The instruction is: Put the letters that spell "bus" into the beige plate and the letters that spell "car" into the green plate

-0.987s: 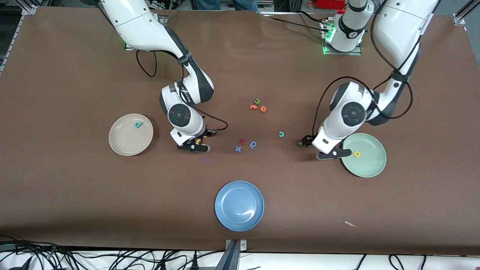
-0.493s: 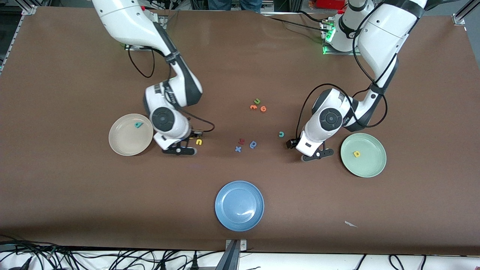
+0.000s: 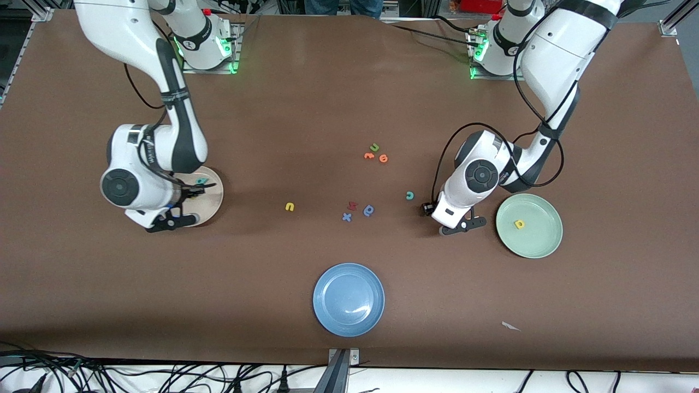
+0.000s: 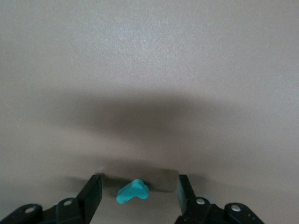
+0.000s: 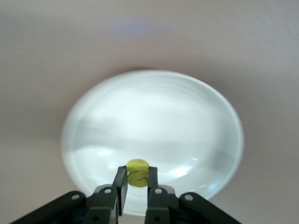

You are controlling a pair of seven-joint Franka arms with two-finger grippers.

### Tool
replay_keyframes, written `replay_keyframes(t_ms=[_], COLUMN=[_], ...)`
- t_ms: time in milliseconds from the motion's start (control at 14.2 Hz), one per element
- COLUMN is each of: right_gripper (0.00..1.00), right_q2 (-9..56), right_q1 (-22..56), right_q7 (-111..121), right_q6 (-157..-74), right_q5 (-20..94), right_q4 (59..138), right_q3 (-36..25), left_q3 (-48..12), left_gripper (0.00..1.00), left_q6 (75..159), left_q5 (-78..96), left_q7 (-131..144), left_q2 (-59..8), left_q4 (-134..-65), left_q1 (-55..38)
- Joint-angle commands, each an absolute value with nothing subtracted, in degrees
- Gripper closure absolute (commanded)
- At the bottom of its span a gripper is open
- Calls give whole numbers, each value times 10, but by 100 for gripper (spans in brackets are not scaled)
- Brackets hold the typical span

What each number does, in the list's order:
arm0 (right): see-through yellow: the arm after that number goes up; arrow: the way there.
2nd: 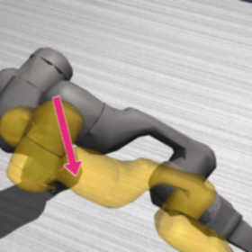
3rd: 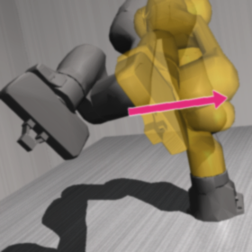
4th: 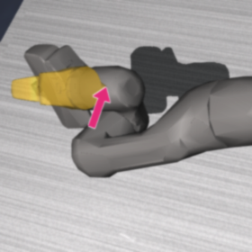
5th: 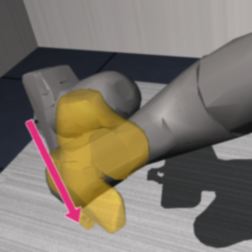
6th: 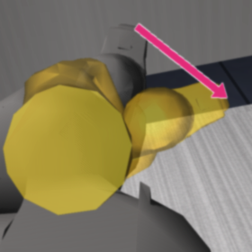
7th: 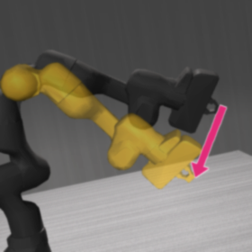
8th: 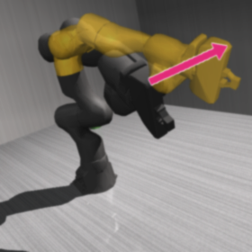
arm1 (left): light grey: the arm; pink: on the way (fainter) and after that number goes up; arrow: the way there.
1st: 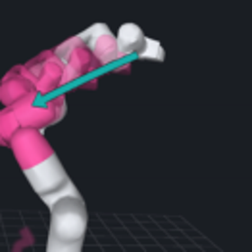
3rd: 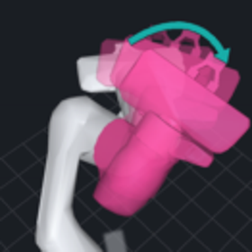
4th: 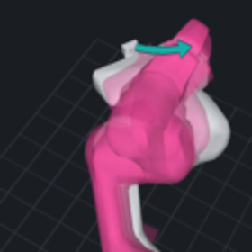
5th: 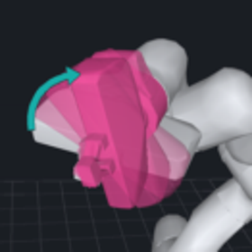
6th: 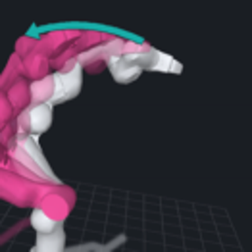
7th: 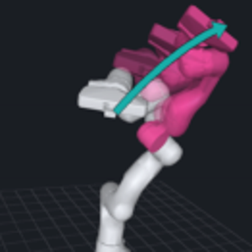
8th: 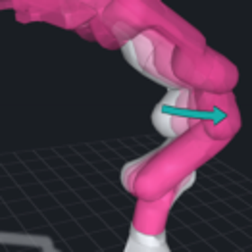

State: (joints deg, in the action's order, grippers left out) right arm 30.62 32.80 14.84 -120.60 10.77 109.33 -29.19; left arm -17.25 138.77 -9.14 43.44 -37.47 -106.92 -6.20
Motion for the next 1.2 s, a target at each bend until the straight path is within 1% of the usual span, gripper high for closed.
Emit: replay_keyframes(t_ms=[0,70,141,211,282,423,564,775,846,1057,1128], right_gripper=[86,66,21,5,2,3,4,5,5,5,6], right_q2=[289,291,290,287,280,278,270,276,287,337,356], right_q1=[337,333,331,331,332,333,347,371,376,379,380], right_q7=[184,187,184,180,178,159,98,-40,-87,-202,-234], right_q6=[-1323,-1325,-1322,-1305,-1273,-1228,-1190,-1189,-1192,-1195,-1196], right_q5=[115,115,115,115,115,115,116,126,142,182,189], right_q4=[1191,1192,1190,1183,1168,1137,1101,1052,1033,961,942], right_q3=[-294,-294,-294,-294,-294,-291,-280,-252,-239,-206,-203], left_q3=[-172,-172,-173,-173,-173,-173,-174,-174,-174,-174,-174], left_gripper=[37,40,43,44,45,49,54,59,62,64,65], left_q6=[1379,1379,1379,1378,1378,1375,1375,1375,1375,1375,1375], left_q5=[-103,-103,-103,-103,-103,-103,-103,-103,-103,-103,-103], left_q7=[445,445,446,446,446,449,460,464,465,465,464], left_q2=[-372,-372,-371,-369,-368,-367,-367,-367,-367,-367,-367], left_q4=[-1073,-1073,-1073,-1074,-1078,-1078,-1078,-1078,-1078,-1079,-1079], left_q1=[-63,-63,-62,-62,-62,-62,-63,-65,-65,-66,-66])
